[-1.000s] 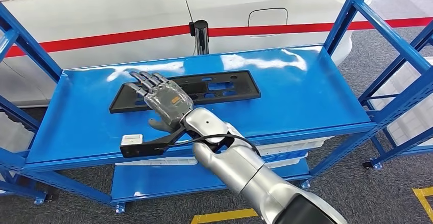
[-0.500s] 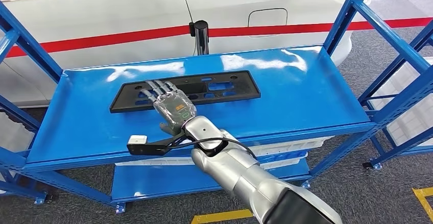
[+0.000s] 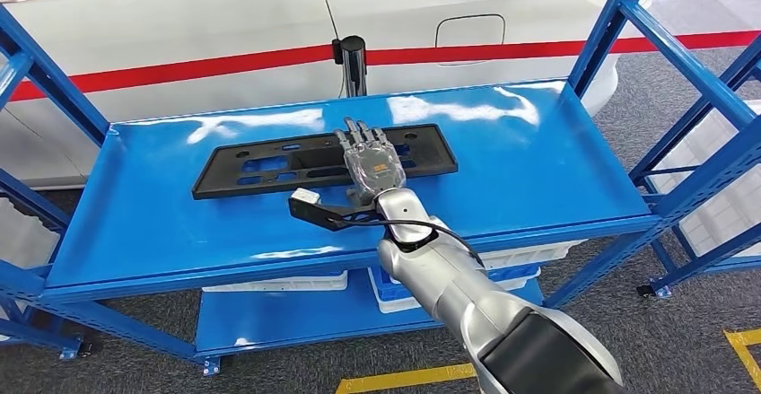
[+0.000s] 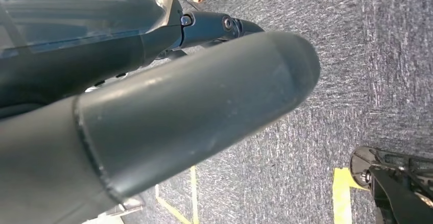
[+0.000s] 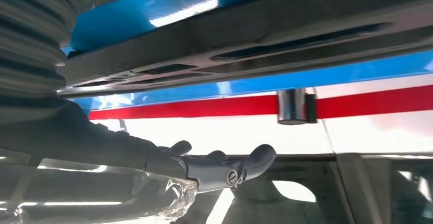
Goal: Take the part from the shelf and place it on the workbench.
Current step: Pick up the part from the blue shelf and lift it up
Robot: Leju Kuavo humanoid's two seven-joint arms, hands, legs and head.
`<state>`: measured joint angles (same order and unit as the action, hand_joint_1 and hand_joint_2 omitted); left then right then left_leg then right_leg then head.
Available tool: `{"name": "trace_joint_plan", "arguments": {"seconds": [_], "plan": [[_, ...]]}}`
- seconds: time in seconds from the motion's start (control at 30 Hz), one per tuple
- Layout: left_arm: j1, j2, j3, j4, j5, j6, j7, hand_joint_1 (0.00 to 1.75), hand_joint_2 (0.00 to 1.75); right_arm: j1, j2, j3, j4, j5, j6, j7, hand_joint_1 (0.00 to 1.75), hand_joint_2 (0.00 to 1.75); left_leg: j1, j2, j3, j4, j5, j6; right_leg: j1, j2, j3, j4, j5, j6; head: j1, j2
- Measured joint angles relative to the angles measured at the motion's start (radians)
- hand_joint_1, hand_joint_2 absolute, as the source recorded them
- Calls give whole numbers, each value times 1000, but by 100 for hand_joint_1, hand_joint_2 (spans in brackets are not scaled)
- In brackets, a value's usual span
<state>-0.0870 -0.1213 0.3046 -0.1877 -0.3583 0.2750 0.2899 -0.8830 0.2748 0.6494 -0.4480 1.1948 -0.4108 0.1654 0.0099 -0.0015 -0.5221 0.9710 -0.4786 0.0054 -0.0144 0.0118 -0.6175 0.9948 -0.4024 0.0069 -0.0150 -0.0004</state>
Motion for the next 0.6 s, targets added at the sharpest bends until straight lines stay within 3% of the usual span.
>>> {"name": "trace_joint_plan", "arguments": {"seconds": [0.1, 0.13, 0.6], "plan": [[0, 0, 0, 0, -11, -11, -3, 0, 0, 0, -15, -33, 8, 13, -3, 17, 160, 175, 0, 0, 0, 0, 0, 0, 0, 0, 0, 0, 0, 0, 0, 0], [0, 0, 0, 0, -13, -14, -3, 0, 0, 1, -22, -46, 10, 16, -5, 16, 173, 175, 0, 0, 0, 0, 0, 0, 0, 0, 0, 0, 0, 0, 0, 0], [0, 0, 0, 0, -23, -25, -59, 0, 0, 35, -45, -164, -3, 60, -16, -61, 175, 175, 0, 0, 0, 0, 0, 0, 0, 0, 0, 0, 0, 0, 0, 0]]}}
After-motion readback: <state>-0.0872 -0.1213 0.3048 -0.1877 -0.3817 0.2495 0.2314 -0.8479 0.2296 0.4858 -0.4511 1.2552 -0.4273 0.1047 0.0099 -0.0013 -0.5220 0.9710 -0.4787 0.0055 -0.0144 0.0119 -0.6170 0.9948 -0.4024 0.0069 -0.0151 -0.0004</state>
